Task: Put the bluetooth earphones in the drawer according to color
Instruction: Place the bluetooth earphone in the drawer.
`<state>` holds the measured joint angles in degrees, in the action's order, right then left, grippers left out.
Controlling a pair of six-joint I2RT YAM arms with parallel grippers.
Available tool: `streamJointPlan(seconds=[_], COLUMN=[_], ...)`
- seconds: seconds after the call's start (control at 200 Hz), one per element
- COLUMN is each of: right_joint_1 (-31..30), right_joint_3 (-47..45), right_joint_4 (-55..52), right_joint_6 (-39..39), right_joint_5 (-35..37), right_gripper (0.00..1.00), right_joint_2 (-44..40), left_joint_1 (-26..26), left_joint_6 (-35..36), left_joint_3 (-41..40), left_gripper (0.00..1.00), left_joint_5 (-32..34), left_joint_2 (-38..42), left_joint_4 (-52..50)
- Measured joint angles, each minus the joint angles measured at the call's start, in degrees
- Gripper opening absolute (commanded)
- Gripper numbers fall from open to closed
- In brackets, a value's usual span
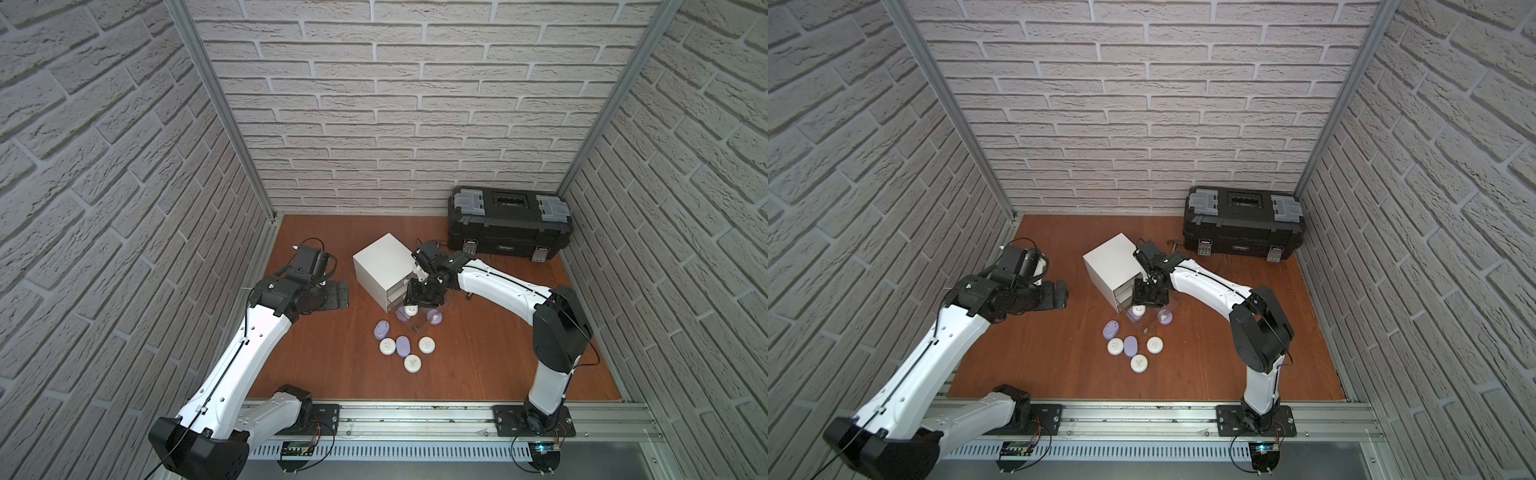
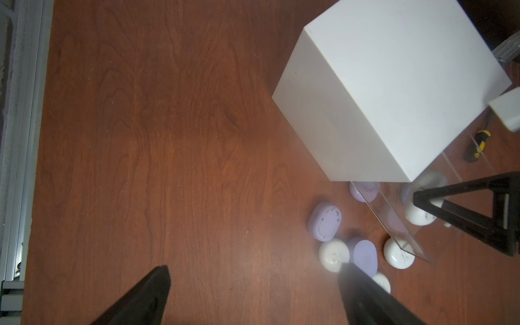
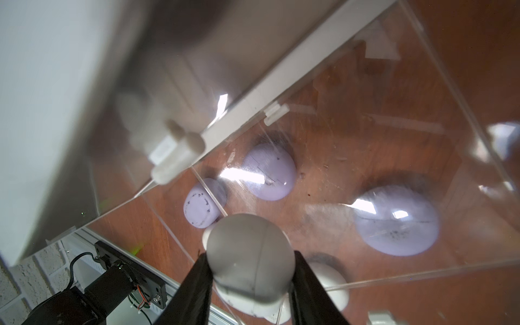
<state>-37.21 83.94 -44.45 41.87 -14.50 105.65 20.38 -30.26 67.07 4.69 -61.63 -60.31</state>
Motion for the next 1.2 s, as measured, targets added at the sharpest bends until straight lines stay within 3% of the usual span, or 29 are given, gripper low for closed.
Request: streamJointPlan(seconds=[0.795,1.2], right_joint_1=[-1.75,-1.92], right_joint_3=[1.36,2.01], right_joint_4=[-1.03,-0.9], right_joint_6=[0.85,0.81], right_joint_5=[2.93,3.52], right_gripper=[0.51,0.51], right_joint_2=[0.98,1.55], left_joint_1=[0.0,0.0], left_joint_6=[0.0,0.0], left_joint_3=[-0.96,-1.07], left_gripper=[0.98,0.98], left_joint_5=[0.04,0.07], left_joint_2=[0.42,1.05], left_joint_4=[-0.15,-0.2])
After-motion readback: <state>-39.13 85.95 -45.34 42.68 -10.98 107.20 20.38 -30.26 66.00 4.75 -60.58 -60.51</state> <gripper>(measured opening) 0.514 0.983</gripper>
